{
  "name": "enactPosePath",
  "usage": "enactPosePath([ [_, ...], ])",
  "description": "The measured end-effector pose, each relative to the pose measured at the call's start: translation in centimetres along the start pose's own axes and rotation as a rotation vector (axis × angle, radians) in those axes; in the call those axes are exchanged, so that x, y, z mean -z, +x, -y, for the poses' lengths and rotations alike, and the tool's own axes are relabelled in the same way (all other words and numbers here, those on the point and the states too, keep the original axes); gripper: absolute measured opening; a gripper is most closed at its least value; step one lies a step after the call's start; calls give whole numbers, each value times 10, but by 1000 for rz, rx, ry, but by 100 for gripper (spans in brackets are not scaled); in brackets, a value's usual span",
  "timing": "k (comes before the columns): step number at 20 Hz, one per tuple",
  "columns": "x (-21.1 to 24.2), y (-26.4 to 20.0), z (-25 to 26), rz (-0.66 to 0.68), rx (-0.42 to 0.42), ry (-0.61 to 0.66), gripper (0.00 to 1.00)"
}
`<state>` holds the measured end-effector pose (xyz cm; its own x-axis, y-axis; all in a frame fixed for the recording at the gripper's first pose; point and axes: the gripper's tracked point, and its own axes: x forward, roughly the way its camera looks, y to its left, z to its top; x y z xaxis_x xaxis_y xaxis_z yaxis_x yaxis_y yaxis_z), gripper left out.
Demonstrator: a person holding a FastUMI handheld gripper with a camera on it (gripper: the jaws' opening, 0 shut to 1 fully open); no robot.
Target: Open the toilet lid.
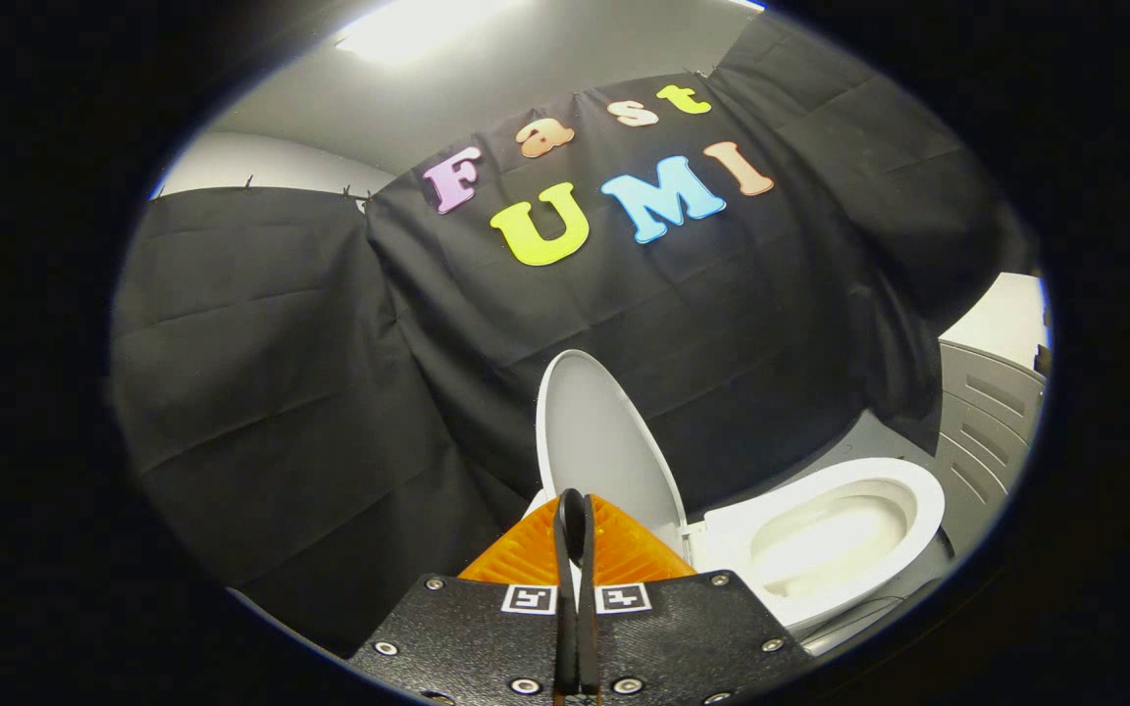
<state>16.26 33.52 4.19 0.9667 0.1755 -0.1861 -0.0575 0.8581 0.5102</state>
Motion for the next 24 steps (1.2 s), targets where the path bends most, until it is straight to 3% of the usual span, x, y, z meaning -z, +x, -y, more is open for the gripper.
enactPosePath([
  [19,46,33,-90,-43,-76,-119,0],
  [22,46,39,-97,-56,-113,-210,8],
  [23,47,35,-90,-71,-103,-227,16],
  [24,45,27,-83,-68,-98,-225,32],
])
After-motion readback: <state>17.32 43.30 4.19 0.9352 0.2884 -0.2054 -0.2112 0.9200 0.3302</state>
